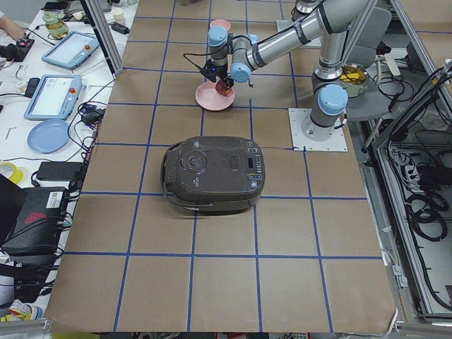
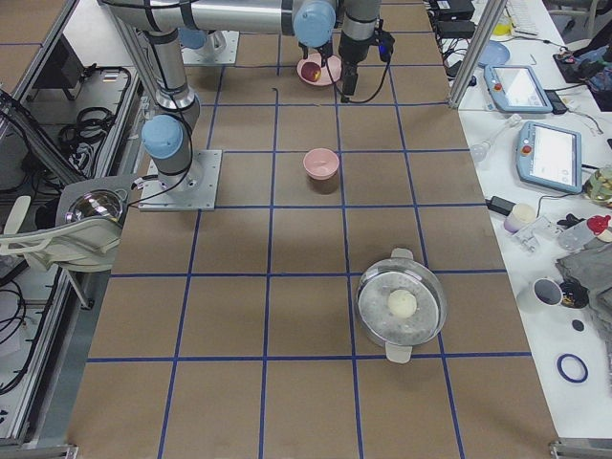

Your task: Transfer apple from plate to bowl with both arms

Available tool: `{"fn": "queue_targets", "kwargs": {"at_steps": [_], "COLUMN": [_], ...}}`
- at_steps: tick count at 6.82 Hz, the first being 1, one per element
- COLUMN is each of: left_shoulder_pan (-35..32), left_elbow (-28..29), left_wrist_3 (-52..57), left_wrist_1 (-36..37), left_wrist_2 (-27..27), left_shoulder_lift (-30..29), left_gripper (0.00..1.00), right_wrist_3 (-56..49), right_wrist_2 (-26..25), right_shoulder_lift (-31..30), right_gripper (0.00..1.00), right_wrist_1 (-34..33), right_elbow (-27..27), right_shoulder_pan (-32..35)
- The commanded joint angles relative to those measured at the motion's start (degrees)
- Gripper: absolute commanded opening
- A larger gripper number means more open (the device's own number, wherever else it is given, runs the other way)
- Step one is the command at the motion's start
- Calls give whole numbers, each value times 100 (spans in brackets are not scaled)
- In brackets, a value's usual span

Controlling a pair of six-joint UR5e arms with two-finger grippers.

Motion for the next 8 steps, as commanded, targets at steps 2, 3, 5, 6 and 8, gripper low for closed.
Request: {"fn": "queue_targets", "kwargs": {"at_steps": [2,3,5,6,8], "left_shoulder_pan": [-3,-12,-12,-20,-12], "left_elbow": [-9,-9,-18,-18,8], "left_wrist_3": [3,3,47,64,334], "left_wrist_1": [147,165,174,174,200], "left_wrist_2": [-20,-12,-160,-170,-179], "left_shoulder_lift": [-217,-261,-358,-384,-350], "left_gripper": [100,100,84,71,16], "right_wrist_3": [-581,-642,-722,-801,-1002], "right_wrist_2": [-89,-98,-89,-89,-72], "right_shoulder_lift": [610,779,894,895,895], "right_gripper": [100,90,61,41,0], "right_wrist_1": [-1885,-2448,-3162,-3409,-3447], "right_elbow": [1649,2019,2661,2855,2858], "right_shoulder_pan": [-699,-744,-762,-762,-762]}}
